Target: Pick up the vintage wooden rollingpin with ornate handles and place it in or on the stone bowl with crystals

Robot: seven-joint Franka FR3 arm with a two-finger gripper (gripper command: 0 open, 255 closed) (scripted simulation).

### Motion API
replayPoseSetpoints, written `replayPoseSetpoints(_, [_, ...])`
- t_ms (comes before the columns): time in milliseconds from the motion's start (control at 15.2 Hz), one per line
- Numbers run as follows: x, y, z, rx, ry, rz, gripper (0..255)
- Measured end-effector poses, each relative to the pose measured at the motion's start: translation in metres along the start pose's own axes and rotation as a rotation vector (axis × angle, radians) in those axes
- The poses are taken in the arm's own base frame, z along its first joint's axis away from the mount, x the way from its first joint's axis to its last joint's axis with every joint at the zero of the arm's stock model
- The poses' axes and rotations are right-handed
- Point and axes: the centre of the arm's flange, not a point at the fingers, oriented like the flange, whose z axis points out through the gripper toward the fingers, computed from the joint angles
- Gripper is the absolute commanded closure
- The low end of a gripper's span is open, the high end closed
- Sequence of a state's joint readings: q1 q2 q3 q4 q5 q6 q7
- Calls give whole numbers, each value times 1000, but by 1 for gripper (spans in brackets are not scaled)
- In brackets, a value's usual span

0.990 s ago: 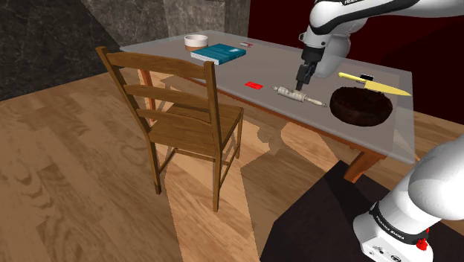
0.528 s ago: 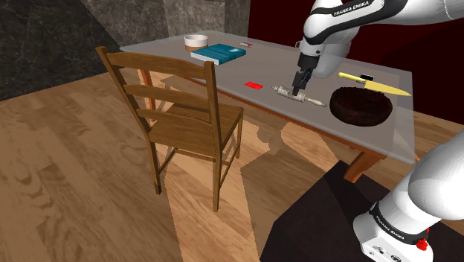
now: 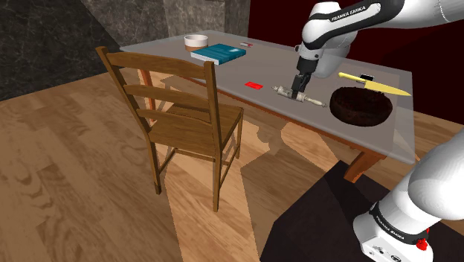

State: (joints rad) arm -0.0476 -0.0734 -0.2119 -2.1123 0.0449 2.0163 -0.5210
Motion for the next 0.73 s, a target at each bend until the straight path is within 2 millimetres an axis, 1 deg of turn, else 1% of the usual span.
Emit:
replayPoseSetpoints(66, [0,0,0,0,0,0,255])
replayPoseSetpoints(726, [0,0,0,0,0,0,255])
